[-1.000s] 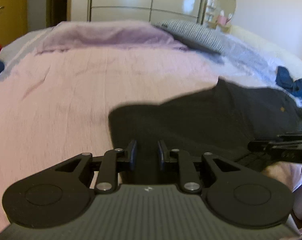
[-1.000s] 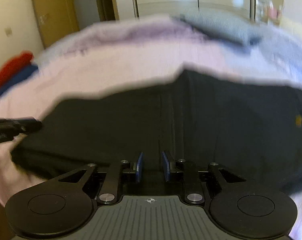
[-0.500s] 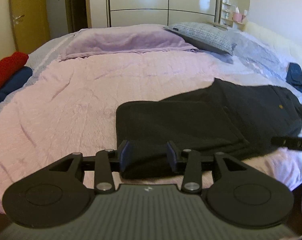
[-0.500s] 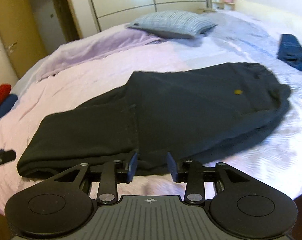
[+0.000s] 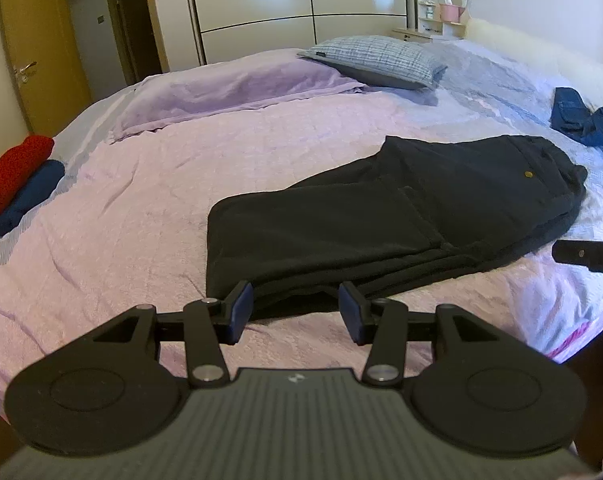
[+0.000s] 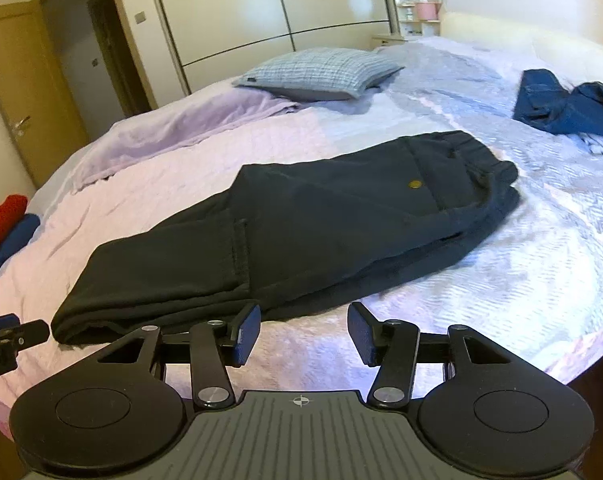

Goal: Fold clothes

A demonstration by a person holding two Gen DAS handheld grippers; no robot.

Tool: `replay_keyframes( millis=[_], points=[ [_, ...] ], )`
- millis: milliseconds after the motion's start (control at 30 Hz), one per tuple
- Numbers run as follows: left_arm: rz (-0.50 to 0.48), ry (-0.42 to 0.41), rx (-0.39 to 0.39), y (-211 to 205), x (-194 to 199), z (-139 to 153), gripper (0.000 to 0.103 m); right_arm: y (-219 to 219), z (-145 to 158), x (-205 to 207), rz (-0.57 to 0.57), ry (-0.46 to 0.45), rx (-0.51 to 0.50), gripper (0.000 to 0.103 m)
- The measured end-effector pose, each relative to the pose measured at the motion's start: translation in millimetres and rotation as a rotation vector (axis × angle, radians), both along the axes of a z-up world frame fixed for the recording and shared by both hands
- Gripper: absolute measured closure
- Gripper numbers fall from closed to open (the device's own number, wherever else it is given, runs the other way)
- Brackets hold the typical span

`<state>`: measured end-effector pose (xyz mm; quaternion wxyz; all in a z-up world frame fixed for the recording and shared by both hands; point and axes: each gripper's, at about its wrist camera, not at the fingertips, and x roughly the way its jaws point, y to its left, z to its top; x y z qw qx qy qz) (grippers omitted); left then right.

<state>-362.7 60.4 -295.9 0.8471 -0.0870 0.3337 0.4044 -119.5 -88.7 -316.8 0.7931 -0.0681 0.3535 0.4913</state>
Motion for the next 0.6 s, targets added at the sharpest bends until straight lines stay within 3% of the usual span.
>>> replay_keyframes(
  millis=[600],
  points=[
    [-0.011,0.037,-0.075,28.7,25.3,-23.6,0.058,29.1,-18.4,23.9,-0.008,0.019,-0.072,0.050]
  ],
)
